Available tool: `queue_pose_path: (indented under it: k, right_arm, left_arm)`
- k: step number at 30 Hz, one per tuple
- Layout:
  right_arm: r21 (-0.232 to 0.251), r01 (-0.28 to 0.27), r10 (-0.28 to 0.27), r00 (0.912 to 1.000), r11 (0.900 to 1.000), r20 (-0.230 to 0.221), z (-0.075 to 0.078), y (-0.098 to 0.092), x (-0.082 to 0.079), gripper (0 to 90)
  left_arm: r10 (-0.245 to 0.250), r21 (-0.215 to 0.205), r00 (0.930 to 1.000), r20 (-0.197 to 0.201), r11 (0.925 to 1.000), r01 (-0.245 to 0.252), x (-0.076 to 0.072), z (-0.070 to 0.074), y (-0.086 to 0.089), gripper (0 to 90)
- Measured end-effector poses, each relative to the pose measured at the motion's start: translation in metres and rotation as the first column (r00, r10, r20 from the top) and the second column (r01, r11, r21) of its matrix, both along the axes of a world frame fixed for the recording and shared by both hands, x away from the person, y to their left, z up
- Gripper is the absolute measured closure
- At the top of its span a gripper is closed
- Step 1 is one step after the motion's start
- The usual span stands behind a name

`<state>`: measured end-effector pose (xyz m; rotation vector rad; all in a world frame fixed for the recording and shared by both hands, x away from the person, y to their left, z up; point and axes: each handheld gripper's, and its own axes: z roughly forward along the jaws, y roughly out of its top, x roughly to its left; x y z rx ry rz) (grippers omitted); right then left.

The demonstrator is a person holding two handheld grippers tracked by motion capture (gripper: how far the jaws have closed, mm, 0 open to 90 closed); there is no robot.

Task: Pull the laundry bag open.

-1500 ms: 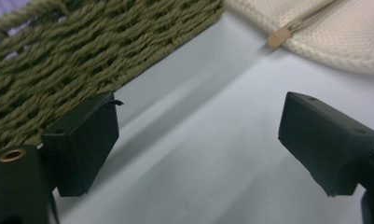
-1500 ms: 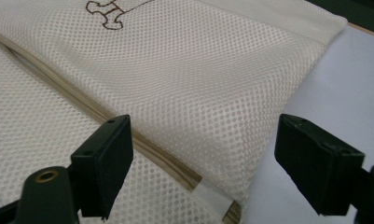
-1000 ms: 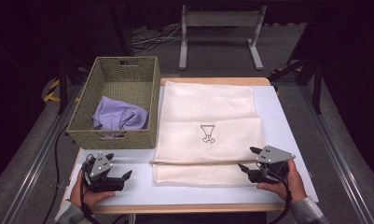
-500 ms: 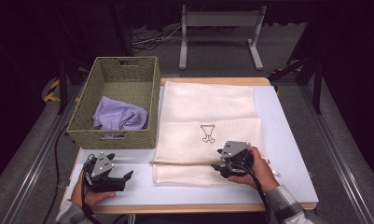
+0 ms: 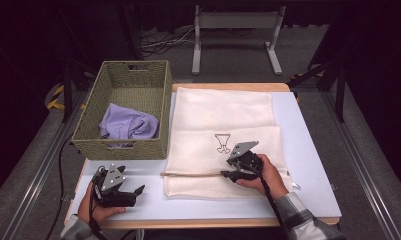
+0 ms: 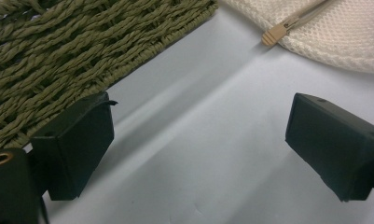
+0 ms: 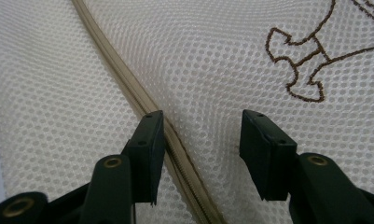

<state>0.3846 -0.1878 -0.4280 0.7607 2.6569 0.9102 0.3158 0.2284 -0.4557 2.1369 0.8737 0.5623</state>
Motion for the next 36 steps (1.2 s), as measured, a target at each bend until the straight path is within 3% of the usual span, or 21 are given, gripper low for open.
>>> queue_pose_path:
  k: [2, 4, 13, 16, 20, 23, 26, 28, 31, 34, 36]
  right_arm:
    - [0.032, 0.006, -0.005, 0.9998, 0.999, -0.018, 0.001, -0.001, 0.002, 53.5]
    - [-0.006, 0.012, -0.012, 0.9999, 1.0, 0.003, 0.001, 0.001, 0.002, 54.4]
    - [-0.006, 0.022, -0.022, 0.9995, 1.0, 0.025, -0.004, 0.0, 0.004, 54.8]
    - [0.001, 0.007, -0.007, 0.9996, 1.0, 0.028, -0.004, 0.001, 0.003, 68.4]
    - [-0.016, 0.012, -0.011, 0.9979, 1.0, 0.065, -0.004, 0.004, 0.002, 83.3]
    - [-0.026, 0.024, -0.022, 0.995, 0.999, 0.098, -0.004, 0.005, 0.002, 85.0]
    - [-0.036, 0.034, -0.029, 0.9935, 0.999, 0.11, -0.004, 0.005, 0.002, 80.4]
    - [-0.05, 0.049, -0.043, 0.9916, 0.998, 0.122, -0.003, 0.003, 0.003, 71.3]
    - [-0.061, 0.052, -0.046, 0.994, 0.997, 0.099, -0.003, -0.001, 0.004, 57.5]
    - [-0.023, 0.043, -0.042, 0.997, 0.999, 0.065, -0.005, -0.007, 0.005, 52.0]
    - [-0.004, 0.029, -0.029, 0.9983, 1.0, 0.051, -0.007, -0.007, 0.006, 43.0]
  left_arm:
    - [0.0, 0.001, 1.0, 0.0, 1.0, 0.0, 0.0, 0.0, 0.0, 8.5]
    - [0.0, 0.002, 1.0, -0.001, 1.0, 0.0, -0.001, 0.0, 0.0, 8.5]
    - [0.003, -0.007, 1.0, -0.001, 1.0, -0.003, -0.002, 0.0, 0.001, 8.6]
    - [0.001, -0.005, 1.0, -0.004, 1.0, -0.001, -0.002, 0.0, 0.001, 8.6]
    - [0.0, 0.0, 1.0, -0.004, 1.0, 0.0, -0.002, -0.001, 0.0, 8.6]
    - [0.003, 0.0, 1.0, -0.007, 1.0, -0.003, -0.002, -0.001, 0.0, 8.5]
    - [0.005, 0.002, 0.9999, -0.009, 1.0, -0.005, -0.001, -0.001, 0.0, 8.5]
    - [0.004, 0.002, 1.0, -0.007, 1.0, -0.004, -0.002, -0.001, 0.001, 8.5]
    - [0.003, 0.0, 0.9999, -0.011, 1.0, -0.003, -0.002, -0.001, 0.001, 8.5]
    - [0.002, 0.0, 0.9999, -0.01, 1.0, -0.002, -0.002, -0.001, 0.001, 8.5]
    - [0.002, -0.002, 0.9999, -0.011, 1.0, -0.002, -0.002, -0.001, 0.0, 8.5]
